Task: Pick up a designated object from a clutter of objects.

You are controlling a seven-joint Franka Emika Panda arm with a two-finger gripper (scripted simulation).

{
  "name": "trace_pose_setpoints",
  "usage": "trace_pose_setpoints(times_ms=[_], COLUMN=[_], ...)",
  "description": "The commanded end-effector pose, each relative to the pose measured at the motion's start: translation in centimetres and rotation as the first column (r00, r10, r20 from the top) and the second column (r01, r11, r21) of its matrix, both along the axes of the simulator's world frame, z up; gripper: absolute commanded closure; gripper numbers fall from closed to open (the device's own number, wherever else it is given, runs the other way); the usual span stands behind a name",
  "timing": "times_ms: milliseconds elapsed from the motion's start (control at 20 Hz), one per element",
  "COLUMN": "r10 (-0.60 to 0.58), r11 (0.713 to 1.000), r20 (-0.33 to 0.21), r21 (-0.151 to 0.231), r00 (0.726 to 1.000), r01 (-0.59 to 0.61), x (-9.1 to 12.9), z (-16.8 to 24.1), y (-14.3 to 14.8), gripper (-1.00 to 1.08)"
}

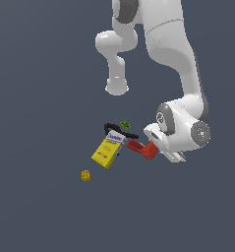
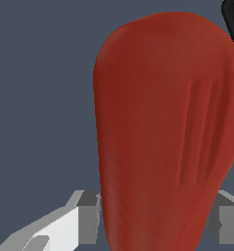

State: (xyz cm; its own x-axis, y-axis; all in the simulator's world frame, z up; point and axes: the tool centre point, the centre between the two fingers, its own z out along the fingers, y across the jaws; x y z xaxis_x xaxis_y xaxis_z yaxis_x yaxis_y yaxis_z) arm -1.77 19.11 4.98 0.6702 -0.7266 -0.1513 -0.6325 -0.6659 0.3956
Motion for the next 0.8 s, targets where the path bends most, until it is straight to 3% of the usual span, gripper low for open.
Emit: trace_pose_setpoints(times_ms=[0, 750], r10=[0.001, 0.002], r11=[1.0, 1.0], r20=[0.005, 0.004], r21=[0.001, 0.001], r00=[1.0, 1.0], r01=[-0.001, -0.002], x=[-0.2, -3.7], z=[1.5, 16.8], y=[0.4, 4.2], gripper=[1.08, 1.08])
